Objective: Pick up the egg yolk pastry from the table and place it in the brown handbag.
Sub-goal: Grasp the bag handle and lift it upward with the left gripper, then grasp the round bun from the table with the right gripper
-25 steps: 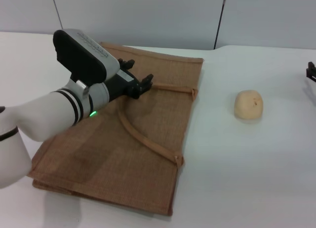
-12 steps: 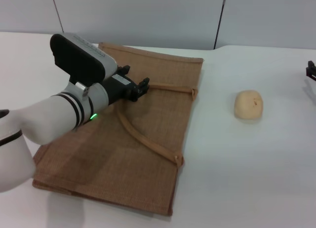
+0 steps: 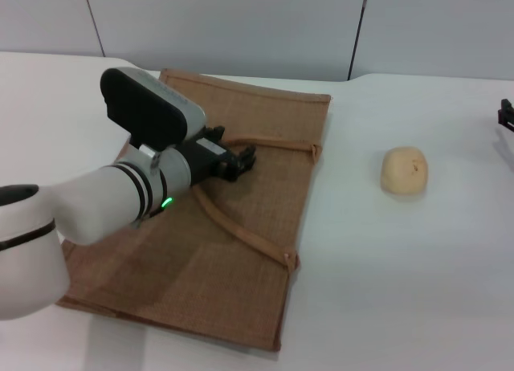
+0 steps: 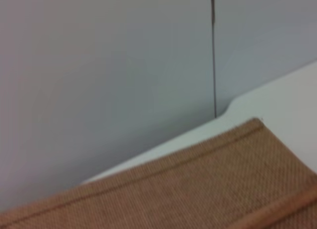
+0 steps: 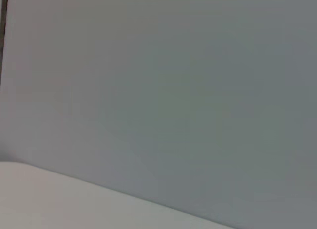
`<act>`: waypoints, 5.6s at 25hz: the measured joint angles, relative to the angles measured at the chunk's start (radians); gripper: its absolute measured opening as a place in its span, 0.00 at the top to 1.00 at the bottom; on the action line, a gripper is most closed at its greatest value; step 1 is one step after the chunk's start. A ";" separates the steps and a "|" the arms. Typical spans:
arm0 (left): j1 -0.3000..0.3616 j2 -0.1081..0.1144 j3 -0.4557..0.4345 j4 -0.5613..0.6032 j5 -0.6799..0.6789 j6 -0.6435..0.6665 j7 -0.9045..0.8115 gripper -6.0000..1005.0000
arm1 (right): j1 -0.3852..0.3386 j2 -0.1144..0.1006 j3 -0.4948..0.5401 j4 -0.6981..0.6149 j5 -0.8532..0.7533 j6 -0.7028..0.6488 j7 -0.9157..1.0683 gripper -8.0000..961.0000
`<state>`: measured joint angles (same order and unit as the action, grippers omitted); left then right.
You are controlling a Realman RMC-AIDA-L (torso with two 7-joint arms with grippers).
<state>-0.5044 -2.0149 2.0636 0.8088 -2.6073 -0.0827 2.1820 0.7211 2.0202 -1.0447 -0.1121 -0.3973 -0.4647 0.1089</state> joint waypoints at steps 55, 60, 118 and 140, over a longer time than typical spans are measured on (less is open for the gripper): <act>0.017 0.035 0.108 0.117 -0.084 0.312 -0.029 0.48 | -0.006 -0.001 0.002 0.000 0.002 0.001 0.000 0.08; 0.019 0.034 0.103 0.117 -0.089 0.316 -0.032 0.62 | -0.006 -0.001 0.002 0.000 0.002 0.001 0.000 0.08; 0.072 0.140 -0.063 0.760 -0.293 0.633 0.416 0.88 | 0.005 0.003 0.003 0.002 -0.006 0.027 0.064 0.08; 0.090 0.115 -0.130 1.062 -0.297 0.848 0.579 0.89 | 0.053 0.007 -0.232 -0.001 -0.009 0.052 0.371 0.08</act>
<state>-0.4142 -1.8997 1.9340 1.8703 -2.9039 0.7657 2.7606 0.7746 2.0273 -1.2764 -0.1136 -0.4065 -0.4124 0.4803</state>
